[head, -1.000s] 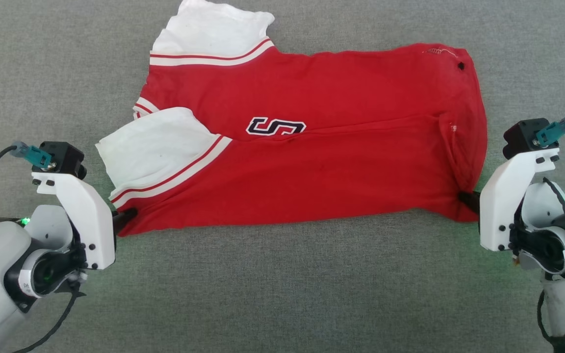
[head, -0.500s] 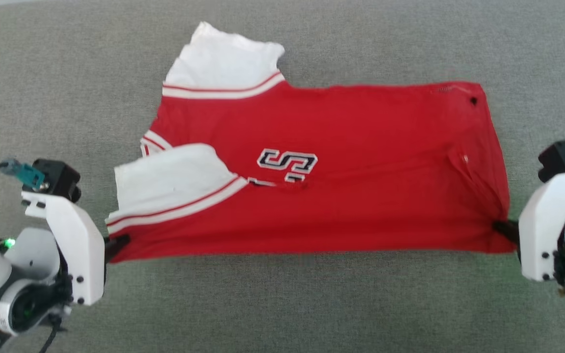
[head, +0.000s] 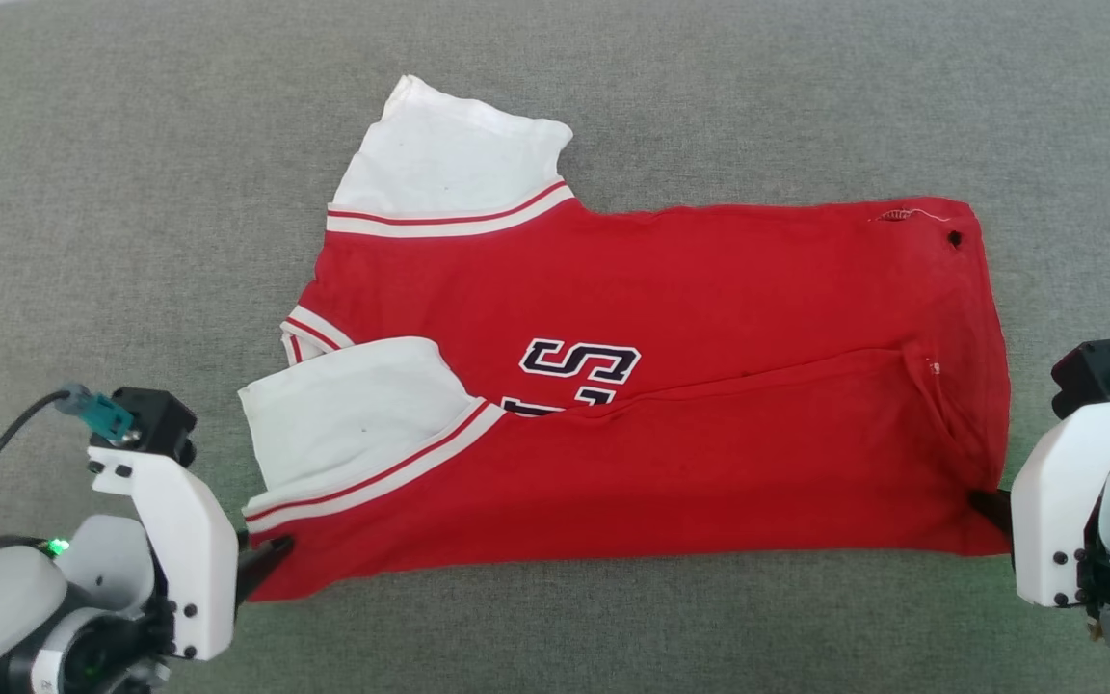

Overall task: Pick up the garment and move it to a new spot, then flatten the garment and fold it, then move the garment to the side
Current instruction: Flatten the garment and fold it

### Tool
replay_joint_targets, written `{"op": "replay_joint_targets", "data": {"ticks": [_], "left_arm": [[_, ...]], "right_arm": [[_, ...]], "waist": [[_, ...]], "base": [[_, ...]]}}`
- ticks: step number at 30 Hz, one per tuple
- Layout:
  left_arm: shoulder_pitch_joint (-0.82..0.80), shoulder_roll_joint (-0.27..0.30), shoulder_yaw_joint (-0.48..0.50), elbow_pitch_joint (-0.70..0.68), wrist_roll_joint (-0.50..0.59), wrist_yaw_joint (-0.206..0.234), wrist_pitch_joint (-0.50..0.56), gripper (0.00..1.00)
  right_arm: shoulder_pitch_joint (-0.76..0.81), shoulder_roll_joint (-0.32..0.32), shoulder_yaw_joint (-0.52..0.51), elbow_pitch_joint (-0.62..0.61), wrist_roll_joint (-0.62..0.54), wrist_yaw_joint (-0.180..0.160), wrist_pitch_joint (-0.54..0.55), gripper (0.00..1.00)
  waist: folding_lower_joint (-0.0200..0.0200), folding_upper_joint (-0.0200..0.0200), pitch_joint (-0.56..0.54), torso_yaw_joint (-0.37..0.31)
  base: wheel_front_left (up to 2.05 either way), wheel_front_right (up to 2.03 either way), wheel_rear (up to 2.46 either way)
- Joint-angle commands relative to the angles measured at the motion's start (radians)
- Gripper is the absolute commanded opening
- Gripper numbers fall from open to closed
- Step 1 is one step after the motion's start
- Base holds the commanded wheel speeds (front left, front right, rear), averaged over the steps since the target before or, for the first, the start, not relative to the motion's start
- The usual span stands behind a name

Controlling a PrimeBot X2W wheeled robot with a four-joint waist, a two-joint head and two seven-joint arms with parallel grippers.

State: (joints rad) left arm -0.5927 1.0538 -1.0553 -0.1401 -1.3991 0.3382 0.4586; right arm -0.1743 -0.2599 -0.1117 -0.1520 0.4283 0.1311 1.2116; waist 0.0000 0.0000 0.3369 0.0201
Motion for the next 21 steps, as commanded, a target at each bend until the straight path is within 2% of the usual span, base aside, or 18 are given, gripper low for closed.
{"op": "replay_joint_targets", "data": {"ticks": [1,6,10,13,17,18,21], "left_arm": [[-0.012,0.005,0.005,0.009,0.016,-0.006,0.001,1.00],[-0.049,0.055,0.028,-0.009,0.026,-0.016,0.015,1.00],[-0.095,0.104,0.054,-0.036,0.044,-0.018,0.035,1.00],[-0.143,0.132,0.072,-0.035,0.076,-0.034,0.051,1.00],[-0.214,0.133,0.107,0.011,0.096,-0.079,0.053,1.00],[-0.214,0.133,0.107,0.011,0.096,-0.079,0.053,1.00],[-0.271,0.128,0.126,0.069,0.119,-0.119,0.063,1.00]], "right_arm": [[0.006,0.002,0.002,0.003,-0.009,-0.001,-0.011,1.00],[0.003,0.027,-0.015,-0.035,-0.019,-0.001,-0.057,1.00],[-0.016,0.053,-0.036,-0.101,-0.022,-0.001,-0.136,1.00],[-0.028,0.085,-0.048,-0.148,-0.031,-0.001,-0.229,1.00],[-0.054,0.137,-0.054,-0.189,-0.063,-0.001,-0.398,1.00],[-0.054,0.137,-0.054,-0.189,-0.063,-0.001,-0.398,1.00],[-0.071,0.174,-0.054,-0.197,-0.089,-0.001,-0.541,1.00]], "waist": [[0.0000,0.0000,0.000,-0.002],[0.0000,0.0000,0.001,-0.022],[0.0000,0.0000,0.004,-0.049],[0.0000,0.0000,0.009,-0.078],[0.0000,0.0000,0.019,-0.130],[0.0000,0.0000,0.019,-0.130],[0.0000,0.0000,0.033,-0.179]], "base": [[0.00,0.00,0.00],[0.00,0.00,0.00],[0.00,0.00,0.00],[0.00,0.00,0.00],[0.00,0.00,0.00],[0.00,0.00,0.00],[0.00,0.00,0.00]]}}
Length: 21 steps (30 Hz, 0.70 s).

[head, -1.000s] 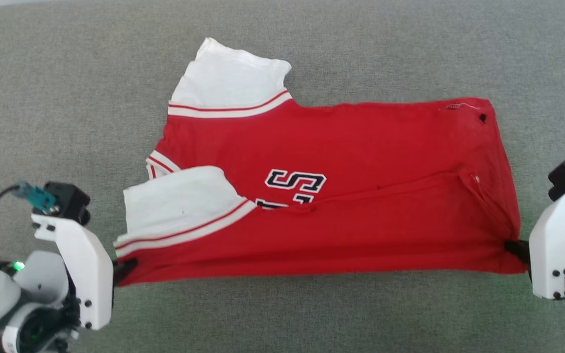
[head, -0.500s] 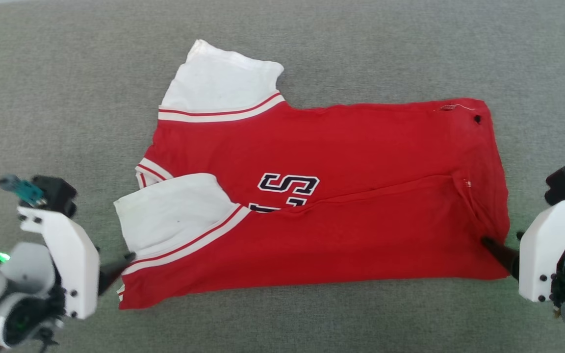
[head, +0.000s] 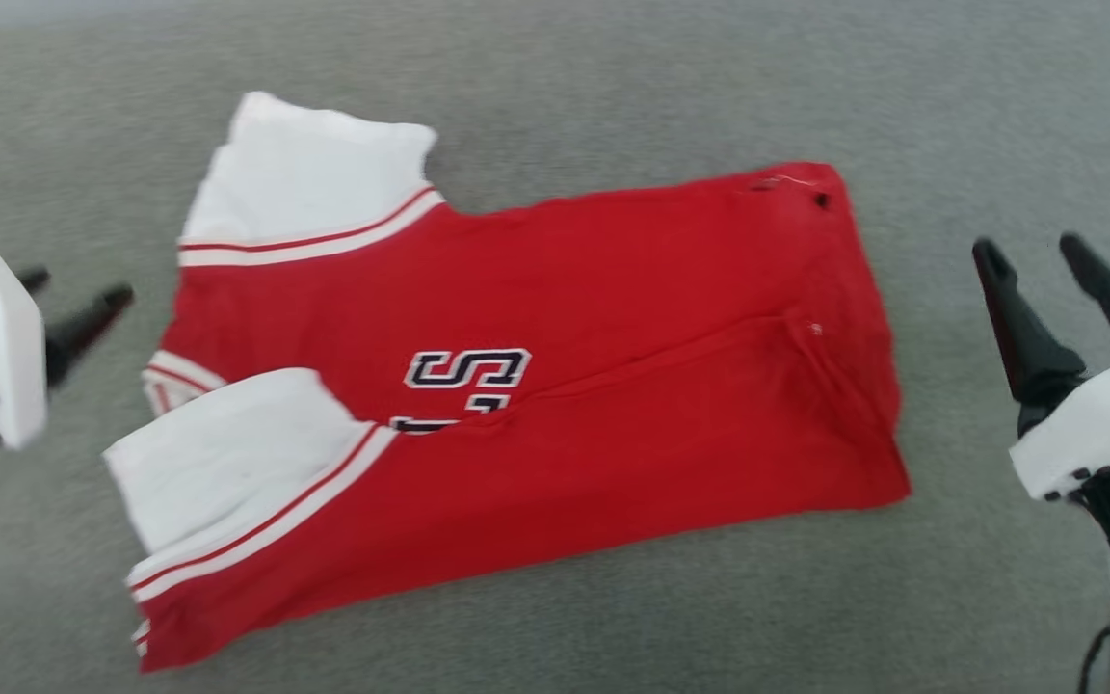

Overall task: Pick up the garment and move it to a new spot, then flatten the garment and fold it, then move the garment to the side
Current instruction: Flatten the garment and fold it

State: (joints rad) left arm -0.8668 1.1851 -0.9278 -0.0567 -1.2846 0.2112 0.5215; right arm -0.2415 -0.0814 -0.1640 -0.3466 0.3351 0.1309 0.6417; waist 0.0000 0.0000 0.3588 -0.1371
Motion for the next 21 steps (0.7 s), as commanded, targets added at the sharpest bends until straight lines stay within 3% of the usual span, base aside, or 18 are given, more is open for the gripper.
{"op": "replay_joint_targets", "data": {"ticks": [1,6,11,16,21], "left_arm": [[-0.016,-0.009,0.004,0.004,0.013,-0.007,0.004,1.00],[-0.111,-0.032,0.021,0.132,0.051,-0.078,0.031,1.00],[-0.215,-0.086,0.024,0.285,0.094,-0.142,0.068,1.00],[-0.273,-0.126,0.013,0.411,0.119,-0.175,0.100,1.00],[-0.309,-0.160,-0.009,0.530,0.153,-0.193,0.133,1.00]], "right_arm": [[-0.008,0.006,0.001,-0.001,-0.002,-0.001,-0.018,1.00],[-0.023,0.030,0.036,0.012,-0.045,-0.001,-0.248,1.00],[-0.014,0.032,0.085,0.076,0.024,-0.001,-0.458,1.00],[-0.002,0.032,0.136,0.130,0.052,-0.001,-0.521,1.00],[0.004,0.031,0.184,0.161,0.072,-0.001,-0.492,1.00]], "waist": [[0.0000,0.0000,0.017,-0.038],[0.0000,0.0000,0.050,-0.121],[0.0000,0.0000,0.090,-0.201],[0.0000,0.0000,0.114,-0.253],[0.0000,0.0000,0.136,-0.275]], "base": [[0.00,0.00,0.00],[0.00,0.00,0.00],[0.00,0.00,0.00],[0.00,0.00,0.00],[0.00,0.00,0.00]]}}
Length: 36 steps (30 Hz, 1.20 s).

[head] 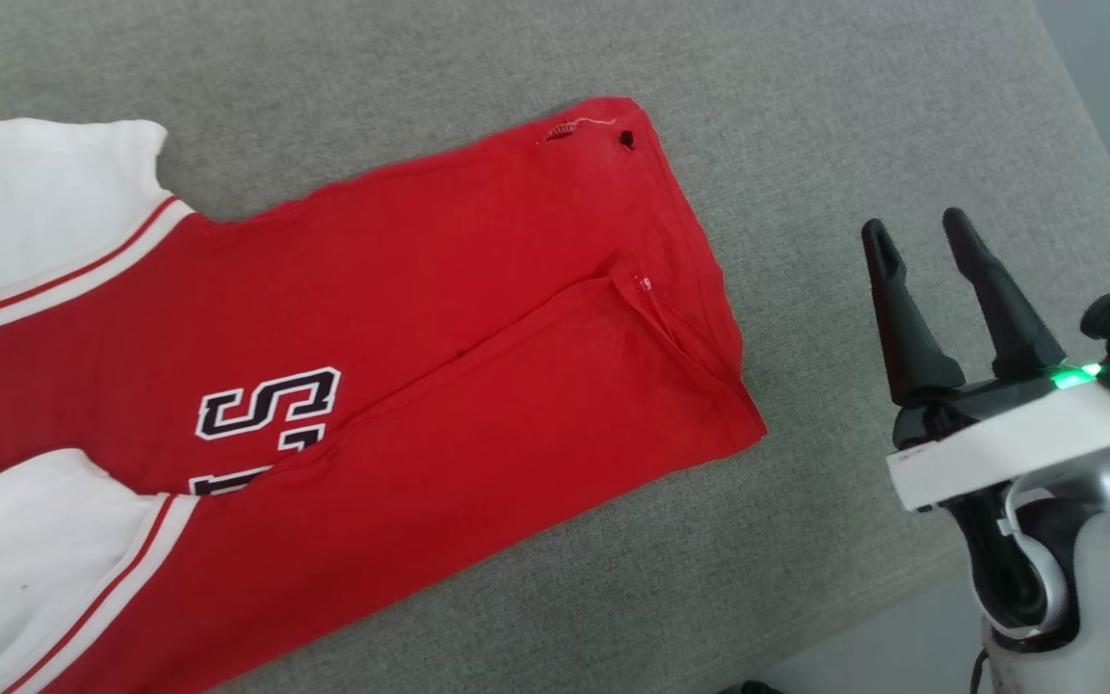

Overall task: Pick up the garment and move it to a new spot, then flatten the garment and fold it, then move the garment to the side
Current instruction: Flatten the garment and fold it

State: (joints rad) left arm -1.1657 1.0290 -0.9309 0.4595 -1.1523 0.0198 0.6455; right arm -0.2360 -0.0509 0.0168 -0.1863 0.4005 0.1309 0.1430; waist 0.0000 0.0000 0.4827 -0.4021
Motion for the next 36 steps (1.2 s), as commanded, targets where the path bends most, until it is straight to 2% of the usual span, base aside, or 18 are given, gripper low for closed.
{"op": "replay_joint_targets", "data": {"ticks": [1,7,8,9,13,19,25,31,36], "left_arm": [[-0.017,-0.009,-0.014,0.034,0.024,-0.003,0.019,1.00],[-0.018,-0.077,-0.039,0.146,0.016,0.009,0.075,1.00],[-0.017,-0.089,-0.048,0.159,0.014,0.004,0.093,0.70],[-0.014,-0.101,-0.054,0.172,0.010,0.006,0.106,0.00],[-0.041,-0.143,-0.066,0.196,0.015,0.000,0.139,0.00],[-0.094,-0.195,-0.069,0.203,0.035,-0.014,0.131,0.00],[-0.134,-0.260,-0.068,0.211,0.042,-0.040,0.102,0.00],[-0.143,-0.298,-0.072,0.232,0.044,-0.059,0.087,0.00],[-0.145,-0.321,-0.074,0.246,0.043,-0.075,0.067,0.00]], "right_arm": [[-0.004,0.001,0.015,0.004,0.006,0.000,0.017,1.00],[-0.045,0.001,0.058,0.015,-0.018,-0.001,0.085,1.00],[-0.059,0.000,0.058,0.019,-0.019,-0.001,0.094,1.00],[-0.076,0.001,0.065,0.027,-0.014,-0.001,0.105,1.00],[-0.184,0.001,0.084,0.085,-0.030,-0.001,0.171,1.00],[-0.372,-0.019,0.106,0.231,-0.053,-0.001,0.263,1.00],[-0.573,-0.057,0.152,0.474,-0.029,-0.001,0.392,1.00],[-0.682,-0.079,0.221,0.678,0.009,-0.001,0.555,1.00],[-0.708,-0.063,0.276,0.809,0.058,0.000,0.657,1.00]], "waist": [[0.0000,0.0000,0.016,-0.012],[0.0000,0.0000,0.045,-0.006],[0.0000,0.0000,0.050,-0.002],[0.0000,0.0000,0.054,0.001],[0.0000,0.0000,0.067,0.020],[0.0000,0.0000,0.077,0.050],[0.0000,0.0000,0.087,0.091],[0.0000,0.0000,0.091,0.125],[0.0000,0.0000,0.091,0.148]], "base": [[0.00,0.00,0.00],[0.00,0.00,0.00],[0.00,0.00,0.00],[0.00,0.00,0.00],[0.00,0.00,0.00],[0.00,0.00,0.00],[0.00,0.00,0.00],[0.00,0.00,0.00],[0.00,0.00,0.00]]}}
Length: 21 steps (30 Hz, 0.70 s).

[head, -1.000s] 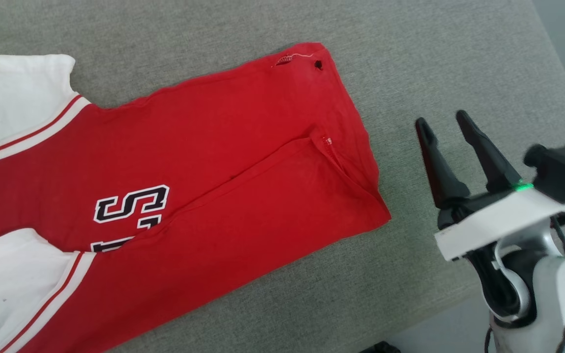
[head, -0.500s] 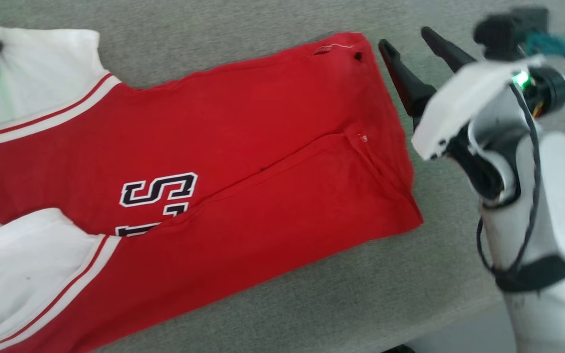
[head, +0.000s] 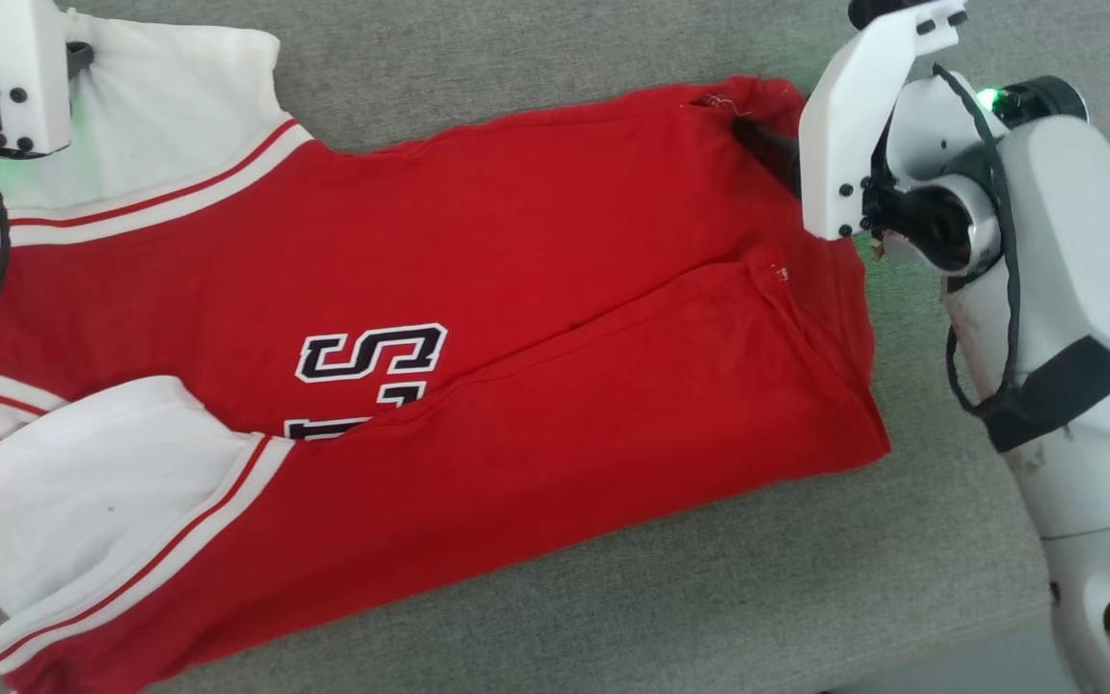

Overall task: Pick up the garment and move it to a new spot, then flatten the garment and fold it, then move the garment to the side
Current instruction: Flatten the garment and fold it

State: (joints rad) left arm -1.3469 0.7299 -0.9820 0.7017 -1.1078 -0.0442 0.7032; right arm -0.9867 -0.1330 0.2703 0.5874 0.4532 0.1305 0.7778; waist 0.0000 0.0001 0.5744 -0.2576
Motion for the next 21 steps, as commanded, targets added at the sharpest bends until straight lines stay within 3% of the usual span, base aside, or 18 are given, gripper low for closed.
{"op": "replay_joint_targets", "data": {"ticks": [1,2,7,13,21], "left_arm": [[0.036,-0.026,-0.023,0.007,0.001,-0.013,0.002,0.00],[0.034,-0.028,-0.022,0.010,0.004,-0.015,-0.005,0.00],[0.013,-0.038,-0.018,0.008,0.017,-0.030,-0.040,0.00],[-0.010,-0.041,-0.015,-0.024,0.014,-0.051,-0.062,0.00],[0.029,0.002,-0.031,-0.132,0.003,-0.043,-0.017,0.00]], "right_arm": [[0.043,0.014,0.038,0.053,0.011,0.000,0.048,0.40],[0.041,0.010,0.056,0.064,0.020,0.000,0.073,0.00],[0.021,-0.042,0.071,0.047,0.055,0.000,0.099,0.00],[0.033,-0.099,0.063,-0.024,0.069,0.000,0.041,0.00],[0.115,-0.176,0.055,-0.122,0.087,0.000,-0.034,0.00]], "waist": [[0.0000,-0.0001,-0.002,0.009],[0.0000,-0.0001,-0.005,0.014],[0.0000,-0.0001,-0.031,0.044],[0.0000,-0.0001,-0.087,0.080],[0.0000,-0.0001,-0.172,0.122]], "base": [[0.00,0.00,0.00],[0.00,0.00,0.00],[0.00,0.00,0.00],[0.00,0.00,0.00],[0.00,0.00,0.00]]}}
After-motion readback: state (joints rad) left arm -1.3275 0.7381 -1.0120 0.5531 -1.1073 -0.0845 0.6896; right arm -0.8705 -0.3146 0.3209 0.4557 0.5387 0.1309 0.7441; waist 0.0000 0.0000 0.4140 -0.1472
